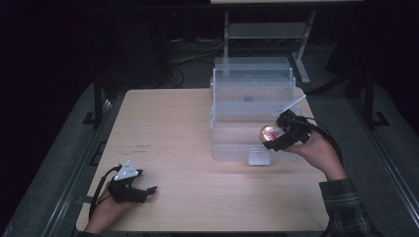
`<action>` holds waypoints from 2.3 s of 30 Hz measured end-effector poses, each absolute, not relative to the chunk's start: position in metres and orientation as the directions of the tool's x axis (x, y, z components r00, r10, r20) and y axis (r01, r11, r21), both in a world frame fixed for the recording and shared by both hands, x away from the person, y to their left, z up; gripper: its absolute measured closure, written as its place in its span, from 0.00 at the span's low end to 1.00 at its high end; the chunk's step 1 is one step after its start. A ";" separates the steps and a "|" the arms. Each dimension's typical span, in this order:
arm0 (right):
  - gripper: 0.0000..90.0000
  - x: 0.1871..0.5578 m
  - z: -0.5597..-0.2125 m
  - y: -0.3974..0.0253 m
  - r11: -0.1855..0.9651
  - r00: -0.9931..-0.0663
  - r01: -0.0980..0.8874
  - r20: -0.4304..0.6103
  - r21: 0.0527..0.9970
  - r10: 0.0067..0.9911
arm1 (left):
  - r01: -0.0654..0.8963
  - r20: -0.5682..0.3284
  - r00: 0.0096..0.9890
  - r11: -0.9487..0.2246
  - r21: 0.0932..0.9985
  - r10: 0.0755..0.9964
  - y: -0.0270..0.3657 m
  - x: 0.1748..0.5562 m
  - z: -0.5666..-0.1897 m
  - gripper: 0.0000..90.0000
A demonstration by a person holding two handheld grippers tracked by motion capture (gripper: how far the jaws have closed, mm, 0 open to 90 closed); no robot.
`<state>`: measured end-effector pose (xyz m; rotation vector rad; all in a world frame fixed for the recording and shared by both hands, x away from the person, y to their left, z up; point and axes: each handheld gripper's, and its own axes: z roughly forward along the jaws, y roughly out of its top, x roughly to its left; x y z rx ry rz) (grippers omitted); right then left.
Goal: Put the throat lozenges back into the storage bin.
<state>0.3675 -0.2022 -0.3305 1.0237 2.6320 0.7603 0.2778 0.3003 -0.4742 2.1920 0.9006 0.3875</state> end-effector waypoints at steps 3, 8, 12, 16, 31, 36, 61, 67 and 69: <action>0.22 0.372 -0.332 -0.207 0.621 -0.723 0.582 -0.017 0.525 0.691 | 0.487 0.002 0.710 -0.493 0.721 0.704 0.300 0.278 -0.474 0.14; 0.22 0.378 -0.333 -0.214 0.613 -0.704 0.602 -0.024 0.512 0.710 | 0.486 0.004 0.711 -0.495 0.720 0.704 0.300 0.278 -0.474 0.14; 0.22 0.383 -0.333 -0.219 0.605 -0.689 0.616 -0.025 0.505 0.724 | 0.486 0.004 0.711 -0.495 0.720 0.703 0.300 0.278 -0.474 0.14; 0.22 0.387 -0.335 -0.223 0.597 -0.678 0.627 -0.025 0.500 0.734 | 0.487 0.003 0.710 -0.494 0.721 0.704 0.300 0.278 -0.474 0.14; 0.22 0.402 -0.342 -0.242 0.565 -0.628 0.677 -0.030 0.471 0.777 | 0.488 0.001 0.710 -0.493 0.721 0.704 0.300 0.278 -0.474 0.14; 0.22 0.404 -0.344 -0.247 0.556 -0.616 0.689 -0.030 0.464 0.787 | 0.488 0.002 0.710 -0.493 0.721 0.704 0.300 0.278 -0.474 0.14; 0.22 0.408 -0.353 -0.261 0.536 -0.582 0.727 -0.029 0.429 0.813 | 0.487 0.002 0.710 -0.494 0.720 0.704 0.300 0.278 -0.474 0.14; 0.22 0.408 -0.353 -0.262 0.530 -0.576 0.735 -0.022 0.422 0.817 | 0.487 0.003 0.710 -0.494 0.720 0.704 0.300 0.278 -0.474 0.14; 0.22 0.408 -0.353 -0.262 0.529 -0.576 0.737 -0.020 0.421 0.817 | 0.487 0.002 0.710 -0.493 0.721 0.704 0.300 0.278 -0.474 0.14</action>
